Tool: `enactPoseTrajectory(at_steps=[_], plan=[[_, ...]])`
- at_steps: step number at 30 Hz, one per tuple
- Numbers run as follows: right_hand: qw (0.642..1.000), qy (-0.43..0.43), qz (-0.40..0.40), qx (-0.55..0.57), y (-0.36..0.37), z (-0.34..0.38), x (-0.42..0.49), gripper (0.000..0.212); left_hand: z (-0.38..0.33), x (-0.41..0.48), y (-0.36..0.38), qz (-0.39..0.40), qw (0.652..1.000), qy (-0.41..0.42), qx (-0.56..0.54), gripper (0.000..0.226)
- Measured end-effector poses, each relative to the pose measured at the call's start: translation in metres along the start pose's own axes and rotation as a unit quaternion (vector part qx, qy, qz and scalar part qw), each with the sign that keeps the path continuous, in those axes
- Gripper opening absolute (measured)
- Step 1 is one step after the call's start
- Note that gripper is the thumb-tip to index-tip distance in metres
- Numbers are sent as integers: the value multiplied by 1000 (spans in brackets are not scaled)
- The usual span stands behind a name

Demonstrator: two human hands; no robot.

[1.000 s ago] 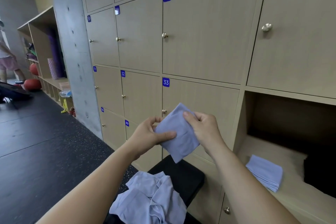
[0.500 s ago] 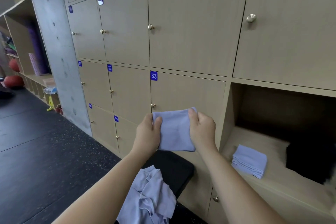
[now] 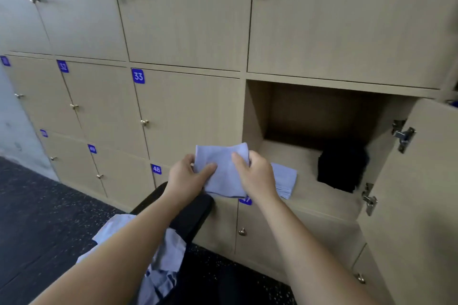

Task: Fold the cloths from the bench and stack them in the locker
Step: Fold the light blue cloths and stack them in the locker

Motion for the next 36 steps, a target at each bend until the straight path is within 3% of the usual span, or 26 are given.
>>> enactPoseTrajectory(at_steps=[4,9,13,22,28,32,36], plan=[[993,42,53,94,-23,-55,-5,39,2,15,44,26,999,-16,-32,26],[992,95,-19,75,-48,-131,-4,35,12,34,107,134,986,-61,-79,32],[991,116,-47,42,-62,-159,-1,41,24,51,149,195,969,-91,-124,13],[980,179,-73,-44,-78,-214,54,46,31,125,205,202,973,-78,-79,5],[976,199,-83,-28,-83,-239,100,32,40,180,231,201,974,-68,-80,52],[975,206,-83,25,-87,-257,131,24,40,210,242,198,976,-53,-74,28],[974,209,-82,36,-88,-269,148,24,45,226,252,199,974,-59,-89,21]])
Point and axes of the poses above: each hand's wrist, its own x-axis towards the middle knuckle, its own y-axis out of the palm, z = x × y, the point moved 4 cm from there along x, towards the middle knuckle, and after that the axes turned 10 degrees about z, right-handed, at the moved point
